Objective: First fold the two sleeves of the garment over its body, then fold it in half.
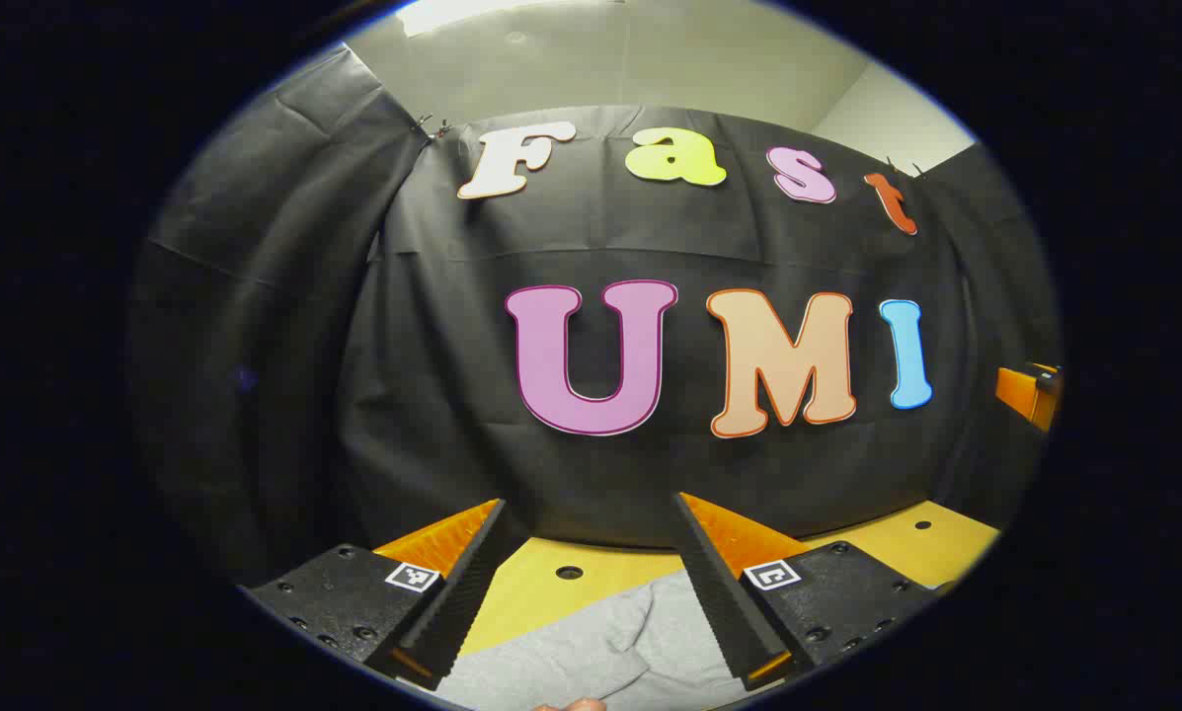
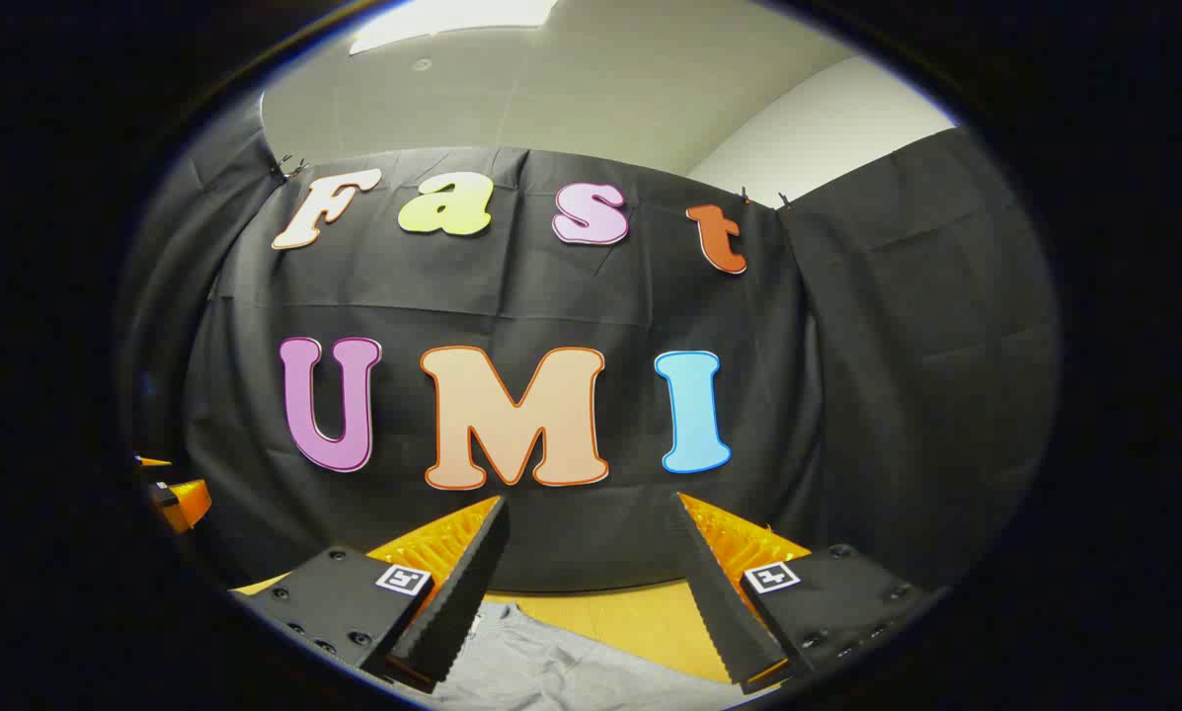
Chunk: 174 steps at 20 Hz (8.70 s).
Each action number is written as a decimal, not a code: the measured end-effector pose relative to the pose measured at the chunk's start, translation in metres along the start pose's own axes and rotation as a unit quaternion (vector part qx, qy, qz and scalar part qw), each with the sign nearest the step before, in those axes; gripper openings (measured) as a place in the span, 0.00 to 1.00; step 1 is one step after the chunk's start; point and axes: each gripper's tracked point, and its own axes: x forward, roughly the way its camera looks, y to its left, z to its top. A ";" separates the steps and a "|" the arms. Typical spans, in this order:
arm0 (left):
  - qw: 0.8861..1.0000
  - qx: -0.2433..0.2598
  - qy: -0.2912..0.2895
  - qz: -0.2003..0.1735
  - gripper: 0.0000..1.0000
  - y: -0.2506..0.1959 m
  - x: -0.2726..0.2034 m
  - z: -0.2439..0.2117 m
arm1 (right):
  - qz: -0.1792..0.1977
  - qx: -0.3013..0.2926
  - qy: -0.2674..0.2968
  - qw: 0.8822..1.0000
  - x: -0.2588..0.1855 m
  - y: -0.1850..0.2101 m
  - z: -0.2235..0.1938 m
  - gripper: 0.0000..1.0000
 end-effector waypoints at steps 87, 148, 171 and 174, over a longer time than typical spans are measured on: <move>0.997 0.036 0.055 -0.044 0.94 -0.133 0.000 -0.051 | -0.051 0.016 0.518 0.854 -0.200 -0.250 -0.397 0.04; 0.962 0.043 0.139 0.233 0.97 0.247 -0.102 -0.113 | 0.281 0.102 0.482 0.823 0.011 0.340 -0.392 0.34; 0.889 -0.056 0.391 0.230 0.95 0.223 -0.167 -0.342 | 0.217 0.078 0.416 0.880 0.014 0.162 -0.330 0.94; 0.885 -0.059 0.404 0.225 0.95 0.217 -0.167 -0.353 | 0.209 0.090 0.422 0.877 0.012 0.150 -0.327 0.94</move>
